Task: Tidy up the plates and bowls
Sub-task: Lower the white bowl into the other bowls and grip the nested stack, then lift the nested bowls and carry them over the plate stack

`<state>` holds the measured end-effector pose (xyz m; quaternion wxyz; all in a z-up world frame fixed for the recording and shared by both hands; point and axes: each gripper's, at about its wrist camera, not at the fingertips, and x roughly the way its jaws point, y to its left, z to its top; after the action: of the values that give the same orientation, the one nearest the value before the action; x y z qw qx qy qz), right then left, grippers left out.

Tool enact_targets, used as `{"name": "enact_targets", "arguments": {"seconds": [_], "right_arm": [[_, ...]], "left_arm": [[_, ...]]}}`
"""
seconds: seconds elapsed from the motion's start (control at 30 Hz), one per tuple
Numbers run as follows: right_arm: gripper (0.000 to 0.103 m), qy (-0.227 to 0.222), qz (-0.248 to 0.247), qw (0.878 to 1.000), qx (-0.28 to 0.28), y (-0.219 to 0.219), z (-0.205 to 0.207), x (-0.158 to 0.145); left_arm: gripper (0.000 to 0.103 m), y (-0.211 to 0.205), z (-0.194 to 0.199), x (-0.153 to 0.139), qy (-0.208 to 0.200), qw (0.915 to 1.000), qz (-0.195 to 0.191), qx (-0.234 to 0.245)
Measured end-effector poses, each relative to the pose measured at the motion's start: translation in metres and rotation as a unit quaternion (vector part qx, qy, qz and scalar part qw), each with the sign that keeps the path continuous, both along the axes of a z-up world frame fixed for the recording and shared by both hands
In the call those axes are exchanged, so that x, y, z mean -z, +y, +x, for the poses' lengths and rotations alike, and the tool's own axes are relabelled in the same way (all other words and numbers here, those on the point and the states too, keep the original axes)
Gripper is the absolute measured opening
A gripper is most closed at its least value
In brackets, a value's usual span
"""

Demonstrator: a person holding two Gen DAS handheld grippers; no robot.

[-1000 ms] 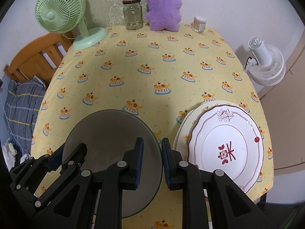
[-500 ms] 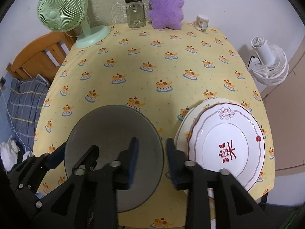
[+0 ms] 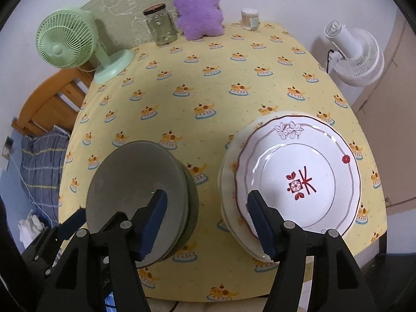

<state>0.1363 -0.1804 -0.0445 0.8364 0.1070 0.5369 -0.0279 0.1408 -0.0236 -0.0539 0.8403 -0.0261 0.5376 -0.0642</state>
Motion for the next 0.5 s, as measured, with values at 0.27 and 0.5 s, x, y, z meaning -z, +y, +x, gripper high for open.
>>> {"name": "enact_targets", "arguments": {"seconds": [0.27, 0.5], "right_arm": [[0.067, 0.022, 0.048, 0.998, -0.045, -0.002, 0.016, 0.023], [0.063, 0.040, 0.076, 0.993, -0.082, -0.003, 0.034, 0.037]], "left_arm": [[0.072, -0.002, 0.010, 0.012, 0.024, 0.9993, 0.020, -0.022], [0.072, -0.008, 0.019, 0.017, 0.031, 0.9964, 0.046, -0.065]]}}
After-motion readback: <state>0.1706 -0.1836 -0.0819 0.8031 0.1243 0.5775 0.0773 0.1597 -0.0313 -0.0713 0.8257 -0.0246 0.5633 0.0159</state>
